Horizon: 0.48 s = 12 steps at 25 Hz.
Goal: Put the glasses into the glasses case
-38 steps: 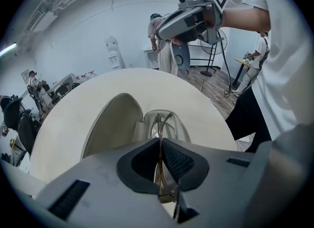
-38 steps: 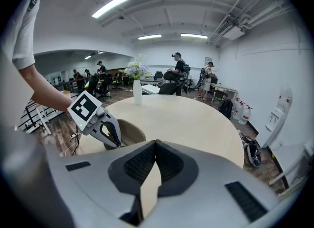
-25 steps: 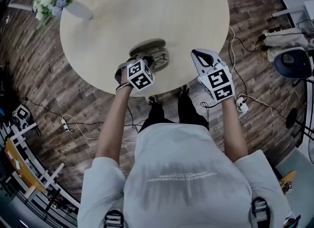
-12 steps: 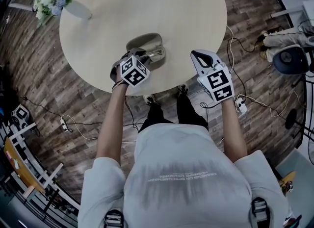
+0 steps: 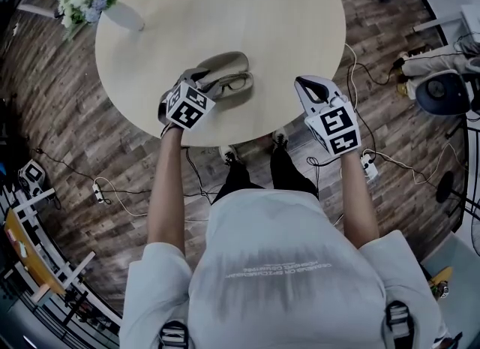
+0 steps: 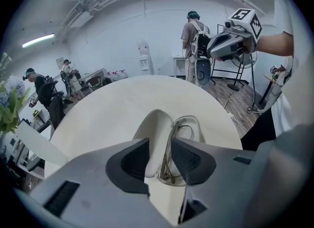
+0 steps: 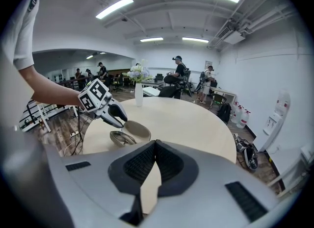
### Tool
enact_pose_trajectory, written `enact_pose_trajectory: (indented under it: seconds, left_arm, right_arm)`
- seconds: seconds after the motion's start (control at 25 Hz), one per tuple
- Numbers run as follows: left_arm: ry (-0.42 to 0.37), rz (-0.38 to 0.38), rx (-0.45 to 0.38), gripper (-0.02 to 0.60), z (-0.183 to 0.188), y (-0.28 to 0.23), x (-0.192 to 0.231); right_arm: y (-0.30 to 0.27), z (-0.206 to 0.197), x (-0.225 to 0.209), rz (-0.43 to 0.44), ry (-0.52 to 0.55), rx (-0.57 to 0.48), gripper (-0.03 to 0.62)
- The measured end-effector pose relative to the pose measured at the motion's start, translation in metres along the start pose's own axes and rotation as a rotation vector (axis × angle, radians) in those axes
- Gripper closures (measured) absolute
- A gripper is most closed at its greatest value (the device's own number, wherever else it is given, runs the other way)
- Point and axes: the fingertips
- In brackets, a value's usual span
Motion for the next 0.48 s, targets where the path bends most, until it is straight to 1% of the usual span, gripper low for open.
enact_pose_trajectory:
  seconds: [0.16,0.28,0.36,0.48]
  left_arm:
    - [-0.018,0.055,-0.033,0.443,0.010,0.023,0.007]
    - [-0.023,0.116,-0.079,0.478,0.023,0.049,0.015]
    - [0.000,0.152,-0.133,0.500,0.033,0.070,0.022]
    - [0.055,0.211,-0.243,0.525,0.054,0.106,0.033]
  right_arm:
    - [0.005,0.021,-0.011,-0.023,0.034,-0.039,0.594]
    - [0.012,0.044,-0.023,-0.054,0.068,-0.081,0.592]
    - [0.016,0.061,-0.031,-0.076,0.091,-0.109,0.594]
    - [0.022,0.088,-0.046,-0.110,0.124,-0.159,0.592]
Point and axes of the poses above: the fingertips, and each gripper's own axes: y backward along the fingers, x to its left, z out of its top, and after that the axes turned 15 degrees about y, right-handed
